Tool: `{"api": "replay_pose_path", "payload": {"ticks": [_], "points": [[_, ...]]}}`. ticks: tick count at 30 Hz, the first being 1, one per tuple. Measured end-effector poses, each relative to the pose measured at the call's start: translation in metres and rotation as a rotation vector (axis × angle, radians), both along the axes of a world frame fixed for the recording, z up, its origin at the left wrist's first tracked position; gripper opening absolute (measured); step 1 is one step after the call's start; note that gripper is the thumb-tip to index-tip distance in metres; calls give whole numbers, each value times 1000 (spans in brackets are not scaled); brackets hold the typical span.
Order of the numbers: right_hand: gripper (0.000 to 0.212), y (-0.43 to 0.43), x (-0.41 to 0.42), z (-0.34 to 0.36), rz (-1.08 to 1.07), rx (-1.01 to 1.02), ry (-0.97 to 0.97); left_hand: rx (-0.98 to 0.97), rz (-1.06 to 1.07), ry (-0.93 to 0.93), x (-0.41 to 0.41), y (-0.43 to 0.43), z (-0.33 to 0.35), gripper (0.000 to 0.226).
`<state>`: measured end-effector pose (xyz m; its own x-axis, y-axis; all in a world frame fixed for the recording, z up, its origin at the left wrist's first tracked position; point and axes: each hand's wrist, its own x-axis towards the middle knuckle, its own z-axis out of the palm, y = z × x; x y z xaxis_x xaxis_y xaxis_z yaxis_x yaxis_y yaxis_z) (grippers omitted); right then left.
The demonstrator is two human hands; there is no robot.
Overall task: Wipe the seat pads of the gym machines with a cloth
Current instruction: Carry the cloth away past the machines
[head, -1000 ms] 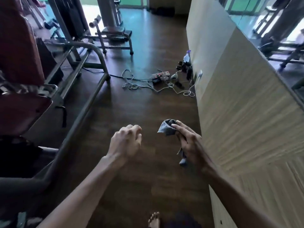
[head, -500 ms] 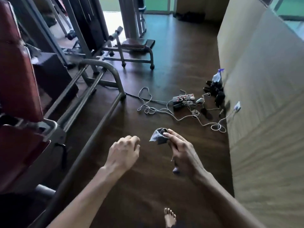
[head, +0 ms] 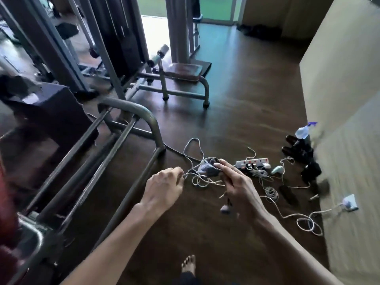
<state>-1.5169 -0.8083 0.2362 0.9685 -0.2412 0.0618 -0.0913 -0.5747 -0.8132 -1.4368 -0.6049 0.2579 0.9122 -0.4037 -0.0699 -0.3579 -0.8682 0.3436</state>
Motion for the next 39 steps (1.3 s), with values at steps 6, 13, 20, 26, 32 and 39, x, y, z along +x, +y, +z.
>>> {"api": "replay_pose_path", "payload": {"ticks": [6, 13, 20, 26, 32, 39], "points": [[33, -60, 186, 7, -18, -13, -28, 20, -21, -27, 190, -63, 12, 21], [32, -131, 420, -10, 63, 11, -41, 63, 74, -17, 405, -129, 3, 26], [31, -163, 634, 11, 220, 18, -35, 59, 246, 3, 590, -146, 20, 25], [31, -156, 824, 1, 297, -22, -39, -3, 344, 27, 766, -136, 0, 25], [31, -122, 1011, 8, 383, -48, -60, -18, 409, 38, 937, -111, 7, 24], [30, -64, 1202, 14, 546, -39, -91, -44, 577, 4, 1094, -61, 11, 26]]}}
